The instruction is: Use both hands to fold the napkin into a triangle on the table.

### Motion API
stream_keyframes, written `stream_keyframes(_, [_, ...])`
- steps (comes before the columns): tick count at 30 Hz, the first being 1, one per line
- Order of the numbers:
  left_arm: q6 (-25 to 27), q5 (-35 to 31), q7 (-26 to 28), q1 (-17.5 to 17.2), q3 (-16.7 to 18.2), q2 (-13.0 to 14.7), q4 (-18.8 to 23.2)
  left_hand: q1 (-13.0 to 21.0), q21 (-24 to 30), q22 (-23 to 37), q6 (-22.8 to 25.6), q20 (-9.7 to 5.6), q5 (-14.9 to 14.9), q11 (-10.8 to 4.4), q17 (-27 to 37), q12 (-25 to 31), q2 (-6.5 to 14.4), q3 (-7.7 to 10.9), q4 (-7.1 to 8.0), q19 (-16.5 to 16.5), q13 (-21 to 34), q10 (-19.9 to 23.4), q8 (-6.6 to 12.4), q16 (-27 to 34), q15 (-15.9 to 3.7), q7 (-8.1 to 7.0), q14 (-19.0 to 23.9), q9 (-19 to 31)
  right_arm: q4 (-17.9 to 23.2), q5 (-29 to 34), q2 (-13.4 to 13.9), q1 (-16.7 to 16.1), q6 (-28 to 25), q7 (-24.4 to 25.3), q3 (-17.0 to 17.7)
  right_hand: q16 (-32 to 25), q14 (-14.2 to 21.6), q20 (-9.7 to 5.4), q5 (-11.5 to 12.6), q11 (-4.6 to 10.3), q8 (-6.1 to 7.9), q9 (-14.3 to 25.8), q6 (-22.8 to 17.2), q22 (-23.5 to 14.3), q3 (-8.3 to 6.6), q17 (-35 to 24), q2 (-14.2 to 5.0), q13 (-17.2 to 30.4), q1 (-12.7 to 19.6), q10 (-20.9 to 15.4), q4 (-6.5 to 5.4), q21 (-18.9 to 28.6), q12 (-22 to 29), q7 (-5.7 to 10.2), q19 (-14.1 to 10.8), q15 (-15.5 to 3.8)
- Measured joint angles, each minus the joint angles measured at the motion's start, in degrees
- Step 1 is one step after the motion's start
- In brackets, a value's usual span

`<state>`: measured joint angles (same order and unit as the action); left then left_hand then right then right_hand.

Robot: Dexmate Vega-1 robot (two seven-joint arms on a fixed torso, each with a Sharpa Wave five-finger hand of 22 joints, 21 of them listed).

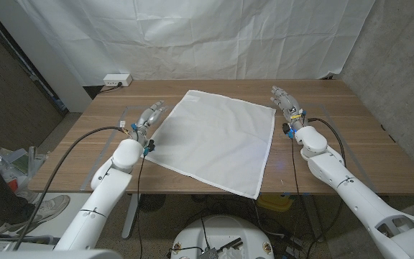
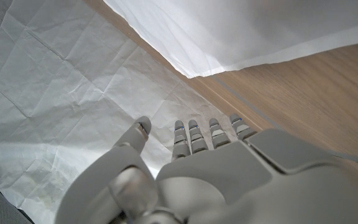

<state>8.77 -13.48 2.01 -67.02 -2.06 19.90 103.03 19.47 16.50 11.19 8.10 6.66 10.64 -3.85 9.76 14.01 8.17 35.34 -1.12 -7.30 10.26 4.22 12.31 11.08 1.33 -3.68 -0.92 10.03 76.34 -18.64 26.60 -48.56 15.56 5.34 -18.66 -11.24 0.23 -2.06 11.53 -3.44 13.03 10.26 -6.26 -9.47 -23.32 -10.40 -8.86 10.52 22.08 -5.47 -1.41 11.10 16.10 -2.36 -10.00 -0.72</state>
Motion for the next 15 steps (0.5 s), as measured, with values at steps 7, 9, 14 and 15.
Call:
stream_keyframes(7, [3.36, -2.51, -1.03, -2.49, -0.52, 3.07, 3.84, 0.29, -0.41, 0.0, 0.81, 0.0, 0.0, 0.55, 0.0, 0.0, -0.3, 0.08, -0.9, 0.0, 0.25, 1.1, 0.0, 0.0, -0.29, -0.19, 0.29, 0.0, 0.0, 0.69, 0.15, 0.36, 0.06, 0.58, -0.47, 0.0, 0.0, 0.0, 0.0, 0.0, -0.33, 0.0, 0.0, 0.0, 0.0, 0.0, 0.0, 0.0, 0.0, 0.01, 0.32, 0.0, -0.22, 0.0, 0.0, 0.0])
stream_keyframes(9, [4.51, -3.28, -1.45, -2.97, -0.6, 3.69, 4.64, 0.29, -0.41, 0.0, 0.92, 0.0, 0.0, 0.47, 0.0, 0.0, -0.3, 0.01, -0.97, 0.01, 0.29, 1.58, 0.0, 0.0, -0.31, -0.3, 0.31, -0.01, 0.0, 0.92, 0.25, 0.45, 0.07, 0.66, -0.65, 0.0, 0.0, 0.0, 0.0, -0.01, -0.33, 0.0, 0.0, 0.0, 0.0, 0.0, 0.0, 0.0, 0.0, 0.01, 0.32, 0.0, -0.22, 0.0, 0.0, 0.0])
stream_keyframes(14, [6.92, -4.75, -2.34, -4.67, -0.93, 5.85, 7.4, 0.47, -0.41, 0.03, 2.89, 0.0, 0.0, 0.55, 0.0, 0.0, -0.14, -0.12, -1.59, 0.01, 0.29, 2.65, 0.0, 0.0, -0.5, 0.21, 0.95, -0.01, 0.68, 2.76, 0.76, 0.61, -0.43, 2.08, -1.27, 0.0, 0.14, -0.21, -0.08, -0.11, -0.33, -0.01, 0.01, 0.0, 0.08, -0.01, 0.23, 0.0, 0.22, -0.49, 0.6, 0.0, -0.22, 0.01, -0.21, -0.14])
stream_keyframes(15, [7.62, -5.12, -2.64, -4.74, -0.94, 5.94, 7.5, 0.47, -0.41, 0.08, 3.07, 0.0, 0.0, 0.43, 0.0, 0.0, -0.14, -0.12, -1.86, 0.01, 0.29, 2.86, 0.0, 0.0, -0.5, 0.4, 0.95, -0.01, 0.92, 2.87, 0.94, 0.65, -0.46, 2.17, -1.52, 0.0, 0.29, -0.15, -0.28, -0.11, -0.33, 0.0, 0.01, 0.0, 0.06, -0.01, 0.25, 0.0, 0.25, -0.49, 0.89, 0.0, -0.22, 0.01, -0.51, -0.3])
